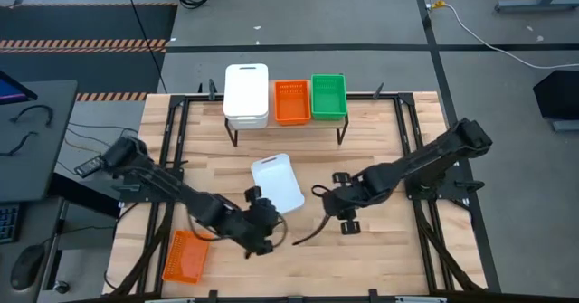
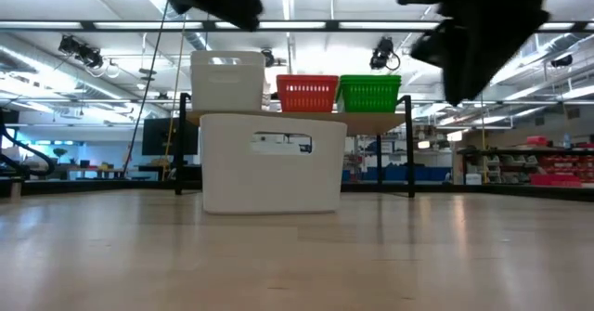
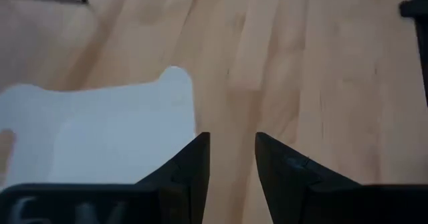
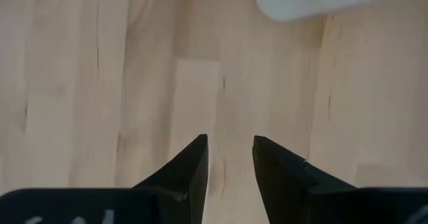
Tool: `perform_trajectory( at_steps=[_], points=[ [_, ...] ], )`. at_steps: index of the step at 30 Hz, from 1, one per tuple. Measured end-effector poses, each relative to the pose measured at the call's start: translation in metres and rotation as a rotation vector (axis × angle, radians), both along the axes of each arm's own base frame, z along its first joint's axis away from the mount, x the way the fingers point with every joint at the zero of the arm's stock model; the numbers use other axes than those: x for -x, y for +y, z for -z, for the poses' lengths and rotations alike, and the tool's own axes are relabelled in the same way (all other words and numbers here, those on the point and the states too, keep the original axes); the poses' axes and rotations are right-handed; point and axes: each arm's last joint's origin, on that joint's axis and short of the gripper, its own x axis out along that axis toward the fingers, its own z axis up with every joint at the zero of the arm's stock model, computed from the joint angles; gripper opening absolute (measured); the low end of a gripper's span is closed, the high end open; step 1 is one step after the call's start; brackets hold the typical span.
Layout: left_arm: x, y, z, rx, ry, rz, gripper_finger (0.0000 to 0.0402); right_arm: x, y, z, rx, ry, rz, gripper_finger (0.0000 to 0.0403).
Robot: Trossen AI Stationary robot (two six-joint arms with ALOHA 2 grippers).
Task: Stack baskets on shelf by color
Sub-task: Stack the white bin on top of the white bins on the shelf
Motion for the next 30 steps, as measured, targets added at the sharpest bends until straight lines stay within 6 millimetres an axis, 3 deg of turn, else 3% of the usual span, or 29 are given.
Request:
perform_trajectory(
  at_steps=[5,9,13,17,30],
  points=[
    [-0.023,-0.006,0.025,0.017,0.177,-0.016,0.0126,0.029,0.009,-0.001,-0.025,-0.004,0.046,0.0123],
    [-0.029,0.003,0.04,-0.02,0.272,-0.078,0.0126,0.052,0.018,-0.004,-0.048,-0.032,0.079,0.0123],
    [-0.032,0.014,0.038,-0.065,0.257,-0.126,0.0126,0.072,0.026,-0.005,-0.031,-0.087,0.098,0.0123],
    [-0.032,0.012,0.031,-0.076,0.242,-0.083,0.0128,0.086,0.032,-0.006,-0.018,-0.129,0.098,0.0123],
    [-0.037,0.021,0.052,0.013,0.377,-0.078,0.0211,0.092,0.041,-0.007,0.052,-0.249,0.085,0.0123]
  ],
)
